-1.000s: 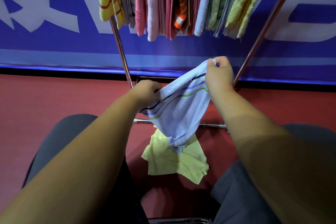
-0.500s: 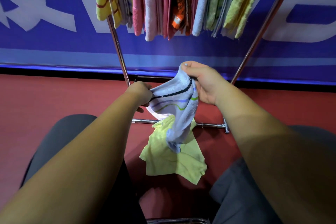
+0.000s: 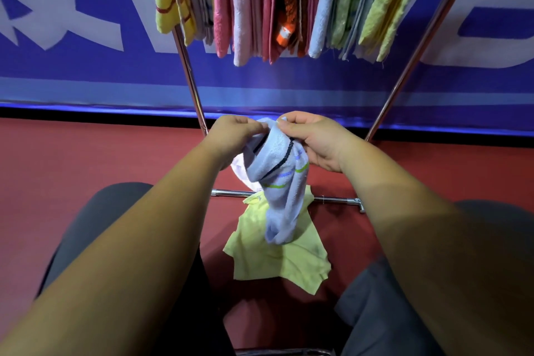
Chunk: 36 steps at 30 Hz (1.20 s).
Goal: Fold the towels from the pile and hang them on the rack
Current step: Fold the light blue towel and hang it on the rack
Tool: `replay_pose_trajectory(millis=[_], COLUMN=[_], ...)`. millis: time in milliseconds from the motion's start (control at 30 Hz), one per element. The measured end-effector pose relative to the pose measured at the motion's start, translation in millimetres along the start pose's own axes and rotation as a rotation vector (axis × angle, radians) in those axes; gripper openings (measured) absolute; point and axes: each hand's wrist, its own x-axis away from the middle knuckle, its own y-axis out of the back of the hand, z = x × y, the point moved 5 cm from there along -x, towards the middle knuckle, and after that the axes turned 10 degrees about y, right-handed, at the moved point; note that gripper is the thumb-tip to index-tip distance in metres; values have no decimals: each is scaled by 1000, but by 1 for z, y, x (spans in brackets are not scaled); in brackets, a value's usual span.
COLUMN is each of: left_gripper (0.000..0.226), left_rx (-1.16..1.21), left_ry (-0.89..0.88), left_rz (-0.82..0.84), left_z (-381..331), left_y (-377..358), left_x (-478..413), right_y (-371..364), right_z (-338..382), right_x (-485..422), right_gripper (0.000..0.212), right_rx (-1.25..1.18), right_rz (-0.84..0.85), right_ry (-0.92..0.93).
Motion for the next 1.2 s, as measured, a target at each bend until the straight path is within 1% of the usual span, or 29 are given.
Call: replay_pose_trajectory(millis=[67, 167, 300, 400, 500, 567, 667, 733, 800, 833, 867, 967, 1033, 1100, 1133, 1200], left_gripper=[6, 18, 24, 27, 29, 26, 28, 26, 23, 23, 23, 27, 25, 21, 23, 36], left_rx=[42, 89, 79, 32, 48, 34, -46, -209, -435, -534, -595, -637, -736, -847, -878, -880], left_ry=[-47, -83, -116, -128, -123, -136, -200, -246, -279, -296, -300, -221, -201, -232, -264, -350], left_rz=[84, 176, 206, 214, 226, 202, 147, 75, -33, -76, -100, -87, -82, -116, -148, -230], left_z=[-2, -6, -8, -10, -9, -9, -11, -12, -11, -11, -11, -14, -21, -31, -36, -50], left_y=[-5, -11, -16, -18, -20, -19, -15, -13, -11, -11, -11, -5, 2, 11, 14, 19], left_x=[2, 6, 13, 17, 18, 18, 20, 24, 30, 35, 39, 52, 61, 72, 78, 88], right_y=[8, 15, 14, 14, 18, 22, 28, 33, 35, 36, 36, 37, 41, 43, 43, 43], right_z=[-3, -5, -7, -8, -9, -7, -2, 3, 11, 15, 19, 32, 42, 53, 58, 70], right_x=[-3, -5, -5, -7, -10, -11, -13, -13, -12, -10, -8, 3, 12, 21, 25, 33], right_gripper=[7, 3, 4, 3, 5, 4, 15, 11, 4, 4, 5, 5, 4, 4, 4, 4], right_rx=[69, 67, 24, 55, 99, 176, 300, 337, 347, 358, 379, 442, 444, 464, 486, 511], right_rz=[-93, -186, -170, -184, -223, -267, -347, -401, -445, -463, -477, -545, -600, -591, -576, -561], right_ry=[25, 55, 25, 43, 61, 96, 162, 216, 262, 283, 299, 350, 381, 398, 403, 418])
